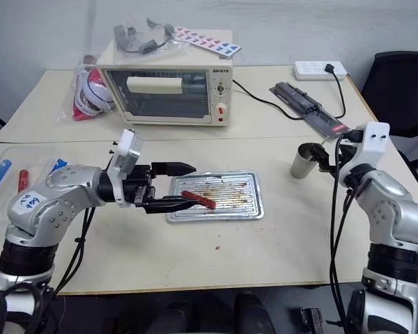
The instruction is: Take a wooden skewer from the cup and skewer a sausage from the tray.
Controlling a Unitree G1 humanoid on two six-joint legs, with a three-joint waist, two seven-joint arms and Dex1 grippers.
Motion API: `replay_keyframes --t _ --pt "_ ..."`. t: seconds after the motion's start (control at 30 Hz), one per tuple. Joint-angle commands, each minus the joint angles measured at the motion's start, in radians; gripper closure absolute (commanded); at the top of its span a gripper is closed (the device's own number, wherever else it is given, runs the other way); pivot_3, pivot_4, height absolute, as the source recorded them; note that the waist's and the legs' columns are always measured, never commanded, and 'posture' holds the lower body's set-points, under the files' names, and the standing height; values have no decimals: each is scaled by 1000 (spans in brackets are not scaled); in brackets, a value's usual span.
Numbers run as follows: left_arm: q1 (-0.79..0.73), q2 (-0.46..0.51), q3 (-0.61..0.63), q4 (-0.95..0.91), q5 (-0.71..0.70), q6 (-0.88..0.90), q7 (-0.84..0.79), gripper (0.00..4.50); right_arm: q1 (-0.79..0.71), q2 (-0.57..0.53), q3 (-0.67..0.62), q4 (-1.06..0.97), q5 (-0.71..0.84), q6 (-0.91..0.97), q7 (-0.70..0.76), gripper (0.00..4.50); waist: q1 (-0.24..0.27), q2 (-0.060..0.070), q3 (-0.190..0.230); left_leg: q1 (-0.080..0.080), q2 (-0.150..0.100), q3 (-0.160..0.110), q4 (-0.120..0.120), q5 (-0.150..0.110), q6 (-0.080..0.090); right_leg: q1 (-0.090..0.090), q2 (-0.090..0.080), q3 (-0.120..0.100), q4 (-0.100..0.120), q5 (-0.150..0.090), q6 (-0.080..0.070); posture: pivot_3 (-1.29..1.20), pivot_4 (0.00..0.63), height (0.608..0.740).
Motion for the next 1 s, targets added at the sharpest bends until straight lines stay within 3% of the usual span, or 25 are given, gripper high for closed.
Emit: replay_keyframes --t 0.03,0.23,0.6,0.83,0.9,1.0 --pt "-21 -17 -15 -4 24 -32 -8 38 -52 15 11 51 -24 -75 2 0 -1 0 0 0 0 0 0 0 0 0 0 0 0 0 0 0 150 740" --pt "-23 -25 -13 -7 37 -34 -12 0 -74 33 10 82 -21 -109 9 1298 -4 0 0 0 0 0 0 0 0 0 0 0 0 0 0 0 150 740" --pt "-29 -34 -11 -2 49 -43 -9 0 -75 31 11 50 -12 -101 1 4130 -14 0 0 0 0 0 0 0 0 0 0 0 0 0 0 0 150 740" --pt "-30 -34 -10 7 55 -50 -13 0 -90 17 -11 -5 10 -75 -19 4130 -14 0 0 -1 0 0 0 0 0 0 0 0 0 0 0 0 150 740" --pt "-33 -36 -12 11 57 -54 -13 0 -96 19 -13 -16 12 -74 -26 4461 -14 0 0 -1 0 -1 0 0 0 0 0 0 0 0 0 0 150 740" --pt "-35 -39 -13 16 62 -60 -15 0 -125 10 -25 -48 25 -54 -45 4481 -14 0 0 -1 0 0 0 0 0 0 0 0 0 0 0 0 150 740"
